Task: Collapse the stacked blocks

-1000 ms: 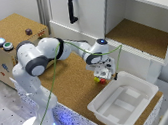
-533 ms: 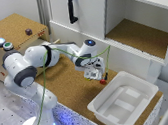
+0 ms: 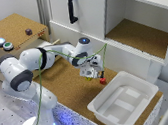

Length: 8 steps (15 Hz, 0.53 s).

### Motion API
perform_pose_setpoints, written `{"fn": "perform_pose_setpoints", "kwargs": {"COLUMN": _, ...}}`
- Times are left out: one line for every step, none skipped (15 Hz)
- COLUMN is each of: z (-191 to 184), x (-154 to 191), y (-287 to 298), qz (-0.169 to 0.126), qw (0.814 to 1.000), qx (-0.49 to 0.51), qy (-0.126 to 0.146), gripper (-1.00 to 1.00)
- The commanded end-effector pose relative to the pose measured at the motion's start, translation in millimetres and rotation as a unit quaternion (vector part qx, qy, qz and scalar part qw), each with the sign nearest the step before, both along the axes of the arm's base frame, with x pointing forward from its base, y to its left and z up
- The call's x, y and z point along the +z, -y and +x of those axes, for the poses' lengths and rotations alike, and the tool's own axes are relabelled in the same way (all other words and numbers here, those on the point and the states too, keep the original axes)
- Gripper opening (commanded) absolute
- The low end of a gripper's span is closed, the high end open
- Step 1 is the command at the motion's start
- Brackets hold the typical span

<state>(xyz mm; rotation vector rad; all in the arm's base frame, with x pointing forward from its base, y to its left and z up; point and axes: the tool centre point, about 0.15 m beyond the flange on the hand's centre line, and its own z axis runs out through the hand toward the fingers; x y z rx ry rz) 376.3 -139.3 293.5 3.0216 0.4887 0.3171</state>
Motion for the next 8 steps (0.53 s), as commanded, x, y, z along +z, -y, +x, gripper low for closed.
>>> {"fn": "perform_pose_setpoints", "kwargs": {"z": 48, "x": -34, "y": 28, "qz": -0.025, "qw": 0.999, "qx": -0.040, "qy": -0.007, "gripper": 1.00}}
{"fn": "perform_pose_setpoints", "kwargs": {"z": 55, "x": -40, "y": 33, "qz": -0.028, "qw": 0.999, "qx": -0.042, "qy": -0.007, "gripper": 1.00}}
{"fn": "perform_pose_setpoints", "kwargs": {"z": 63, "x": -46, "y": 38, "qz": -0.028, "qw": 0.999, "qx": -0.044, "qy": -0.012, "gripper": 1.00}}
{"fn": "perform_pose_setpoints", "kwargs": {"z": 68, "x": -50, "y": 41, "qz": -0.026, "qw": 0.998, "qx": -0.047, "qy": -0.014, "gripper": 1.00}}
{"fn": "perform_pose_setpoints", "kwargs": {"z": 74, "x": -56, "y": 45, "qz": -0.022, "qw": 0.998, "qx": -0.048, "qy": -0.023, "gripper": 1.00}}
{"fn": "perform_pose_setpoints", "kwargs": {"z": 79, "x": -60, "y": 48, "qz": -0.017, "qw": 0.998, "qx": -0.049, "qy": -0.032, "gripper": 1.00}}
{"fn": "perform_pose_setpoints", "kwargs": {"z": 83, "x": -68, "y": 51, "qz": -0.014, "qw": 0.998, "qx": -0.048, "qy": -0.042, "gripper": 1.00}}
{"fn": "perform_pose_setpoints", "kwargs": {"z": 86, "x": -74, "y": 53, "qz": -0.020, "qw": 0.998, "qx": -0.045, "qy": -0.045, "gripper": 1.00}}
